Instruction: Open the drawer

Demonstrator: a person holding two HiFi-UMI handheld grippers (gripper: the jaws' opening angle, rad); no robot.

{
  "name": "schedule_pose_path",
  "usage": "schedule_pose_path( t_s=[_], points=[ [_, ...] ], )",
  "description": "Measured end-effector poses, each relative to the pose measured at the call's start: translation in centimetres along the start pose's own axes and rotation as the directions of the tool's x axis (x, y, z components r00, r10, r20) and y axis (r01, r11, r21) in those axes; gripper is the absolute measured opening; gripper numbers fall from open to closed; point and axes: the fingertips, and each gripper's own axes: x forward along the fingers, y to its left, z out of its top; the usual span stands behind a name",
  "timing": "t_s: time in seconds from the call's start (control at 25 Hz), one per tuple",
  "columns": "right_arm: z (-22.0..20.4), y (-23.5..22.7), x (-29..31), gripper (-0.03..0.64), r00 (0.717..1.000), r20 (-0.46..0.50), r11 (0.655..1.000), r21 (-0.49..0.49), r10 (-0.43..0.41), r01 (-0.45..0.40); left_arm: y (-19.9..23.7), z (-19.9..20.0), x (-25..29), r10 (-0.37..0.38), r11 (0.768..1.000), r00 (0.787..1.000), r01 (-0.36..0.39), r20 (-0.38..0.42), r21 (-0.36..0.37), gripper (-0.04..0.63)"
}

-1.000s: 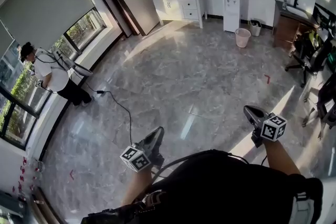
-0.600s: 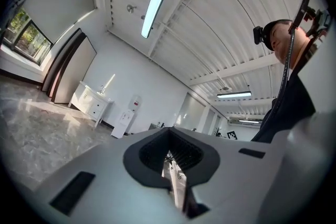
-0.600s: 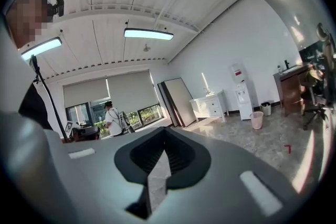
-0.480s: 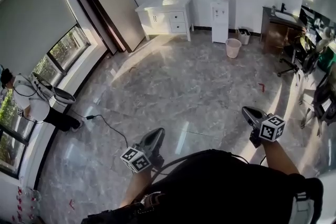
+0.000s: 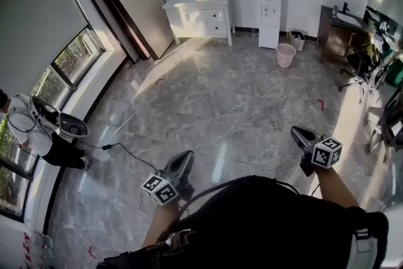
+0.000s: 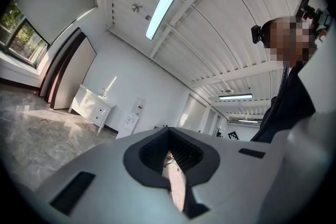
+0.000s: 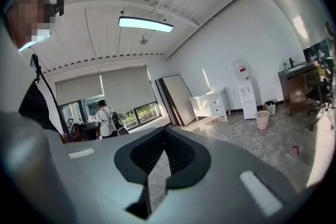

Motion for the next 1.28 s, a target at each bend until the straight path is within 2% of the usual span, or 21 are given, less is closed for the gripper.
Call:
schedule_pose_path(
  t_s=[0.24,0.36,0.52,0.76,1.04,1.28],
  points=[
    [1.2,-3.4,5.5,0.002,0.999,-0.016,0.999,0.006,0.034,-0.034,4.5,0.0,1.7,0.069,0.997,0.998,-0.069,0.000,-0.025,0.000],
    [1.9,-6.1,8.2,0.002,0.997,-0.029,0.997,0.008,0.071,-0.071,5.6,0.3,4.3,0.103,0.995,0.995,-0.103,0.003,-0.013,0.000],
    [3.8,-11.6,12.5,0.002,0.992,-0.044,0.993,0.010,0.118,-0.118,7.6,1.8,9.3,0.168,0.986,0.985,-0.169,0.034,0.006,0.000],
    [9.5,-20.2,16.6,0.002,0.984,-0.044,0.985,-0.016,0.171,-0.172,8.5,3.7,19.0,0.205,0.978,0.976,-0.207,0.069,0.027,0.000],
    [13.2,-28.6,18.9,0.002,0.982,-0.045,0.983,-0.015,0.184,-0.184,9.4,2.9,28.8,0.203,0.979,0.978,-0.204,0.050,0.010,0.000],
    [13.4,-34.2,19.3,0.002,0.993,-0.042,0.994,0.017,0.113,-0.113,12.0,2.5,34.7,0.164,0.986,0.986,-0.164,0.000,-0.004,0.000]
  ],
)
